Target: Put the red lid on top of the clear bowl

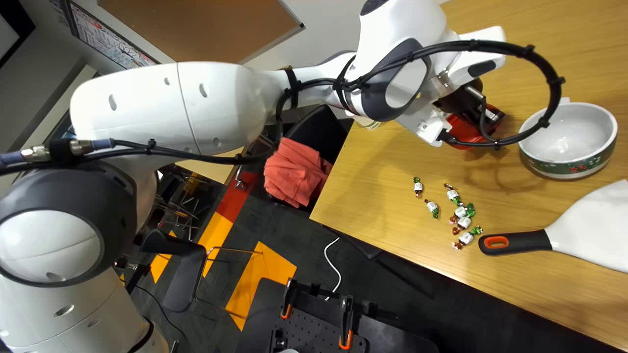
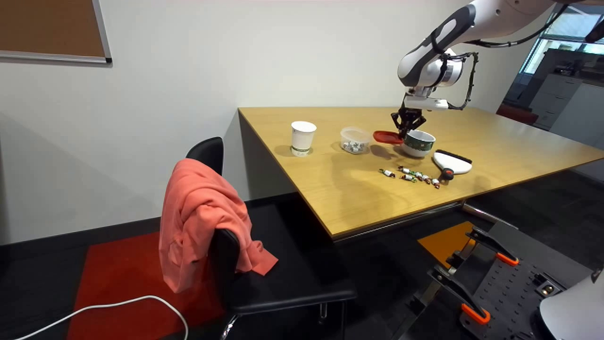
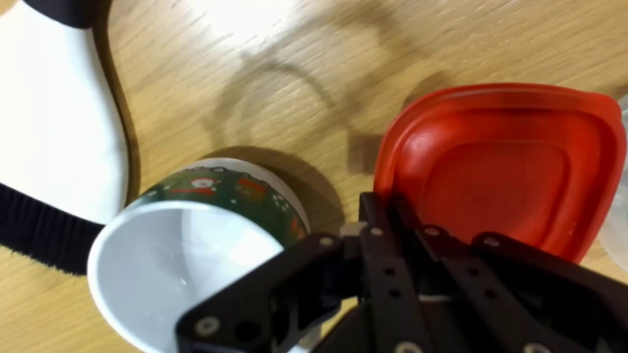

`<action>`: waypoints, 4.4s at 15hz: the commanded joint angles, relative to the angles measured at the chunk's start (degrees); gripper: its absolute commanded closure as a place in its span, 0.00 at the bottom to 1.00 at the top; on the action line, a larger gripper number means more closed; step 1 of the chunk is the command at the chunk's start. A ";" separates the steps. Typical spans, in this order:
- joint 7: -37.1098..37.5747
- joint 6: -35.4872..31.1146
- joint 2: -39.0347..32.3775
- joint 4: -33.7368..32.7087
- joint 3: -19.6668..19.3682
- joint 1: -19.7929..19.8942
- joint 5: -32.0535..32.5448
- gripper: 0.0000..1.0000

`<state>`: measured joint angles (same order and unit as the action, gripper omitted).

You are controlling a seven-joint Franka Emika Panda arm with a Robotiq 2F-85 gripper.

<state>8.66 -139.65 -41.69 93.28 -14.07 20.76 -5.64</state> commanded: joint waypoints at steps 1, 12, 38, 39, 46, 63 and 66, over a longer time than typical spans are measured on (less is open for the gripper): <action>-4.51 0.62 3.84 2.00 0.56 -0.11 1.12 0.98; -34.96 -0.91 2.66 -1.56 10.06 4.07 1.44 0.98; -47.21 4.83 -6.66 -15.83 16.49 7.81 -3.78 0.98; -47.17 5.20 -7.22 -16.58 16.53 7.81 -3.77 0.98; -47.48 4.86 -10.60 -20.52 17.75 8.30 -3.80 0.98; -49.59 9.40 -12.17 -23.64 17.56 7.51 -3.13 0.98; -49.14 8.32 -11.93 -23.16 17.21 7.19 -2.85 0.98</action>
<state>-39.48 -131.84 -53.11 71.58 3.42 28.21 -8.35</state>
